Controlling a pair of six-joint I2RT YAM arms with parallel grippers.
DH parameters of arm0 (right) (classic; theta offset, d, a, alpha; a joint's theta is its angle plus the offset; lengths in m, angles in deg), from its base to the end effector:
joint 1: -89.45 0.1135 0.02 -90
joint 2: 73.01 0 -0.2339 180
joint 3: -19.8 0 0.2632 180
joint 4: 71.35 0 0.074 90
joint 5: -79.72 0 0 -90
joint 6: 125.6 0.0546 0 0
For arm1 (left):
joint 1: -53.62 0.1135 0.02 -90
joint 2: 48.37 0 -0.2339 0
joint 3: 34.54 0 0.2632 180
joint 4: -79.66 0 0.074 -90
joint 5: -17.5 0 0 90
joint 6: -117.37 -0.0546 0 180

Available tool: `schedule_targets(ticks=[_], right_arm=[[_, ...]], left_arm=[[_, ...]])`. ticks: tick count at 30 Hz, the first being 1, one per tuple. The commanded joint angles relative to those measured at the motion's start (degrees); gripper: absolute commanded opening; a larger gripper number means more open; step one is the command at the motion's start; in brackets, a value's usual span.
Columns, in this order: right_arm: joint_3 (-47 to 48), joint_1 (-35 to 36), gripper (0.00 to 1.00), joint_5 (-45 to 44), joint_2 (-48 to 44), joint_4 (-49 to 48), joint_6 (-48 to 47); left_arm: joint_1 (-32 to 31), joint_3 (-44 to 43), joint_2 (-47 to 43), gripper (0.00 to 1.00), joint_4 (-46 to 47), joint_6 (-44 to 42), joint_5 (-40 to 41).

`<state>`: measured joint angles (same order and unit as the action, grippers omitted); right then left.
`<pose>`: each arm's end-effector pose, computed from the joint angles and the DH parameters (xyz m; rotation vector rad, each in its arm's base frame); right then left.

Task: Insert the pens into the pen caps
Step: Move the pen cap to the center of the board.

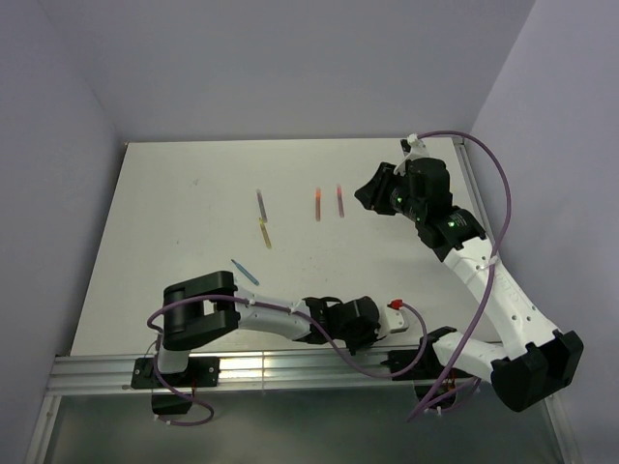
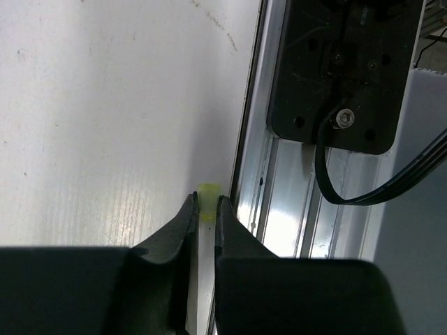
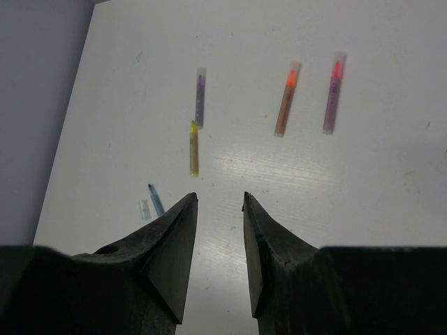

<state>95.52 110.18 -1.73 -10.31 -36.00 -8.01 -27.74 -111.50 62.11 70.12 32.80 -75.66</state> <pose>0.2661 0.1094 0.3320 0.0198 2.0222 0.6919 0.0594 -0.4109 0.0995 1.5419 1.9280 -0.7859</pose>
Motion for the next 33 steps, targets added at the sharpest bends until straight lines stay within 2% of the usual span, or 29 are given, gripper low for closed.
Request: schedule_targets(ticks=[1,3,6,15,20,26,33], right_arm=[[0.56,-0.43,0.40,0.58,-1.35,-2.31,-0.70],[0.56,-0.43,0.40,0.85,-1.17,-2.49,-0.70],[0.74,-0.43,0.40,1.02,-0.65,-2.49,-0.61],[1.70,-0.43,0.40,1.02,0.41,-2.31,-0.61],[1.88,-0.43,0.40,1.37,0.85,-2.31,-0.44],[2.32,-0.43,0.40,1.99,2.43,-2.14,-0.52],[2.67,-0.52,0.40,2.78,5.24,-1.87,-0.79]], left_arm=[[-0.90,-0.20,2.73,0.07,-2.94,0.19,1.48],[-0.73,0.15,2.64,0.00,-2.50,0.37,2.71],[0.41,1.73,1.85,0.00,-0.75,1.51,2.89],[8.58,6.48,-0.88,0.00,2.34,9.50,16.59],[12.97,5.87,-0.61,0.01,-0.56,16.17,27.91],[18.25,3.59,-1.93,0.00,-7.66,27.24,33.99],[23.00,1.74,-2.19,0.00,-12.69,39.11,35.86]])
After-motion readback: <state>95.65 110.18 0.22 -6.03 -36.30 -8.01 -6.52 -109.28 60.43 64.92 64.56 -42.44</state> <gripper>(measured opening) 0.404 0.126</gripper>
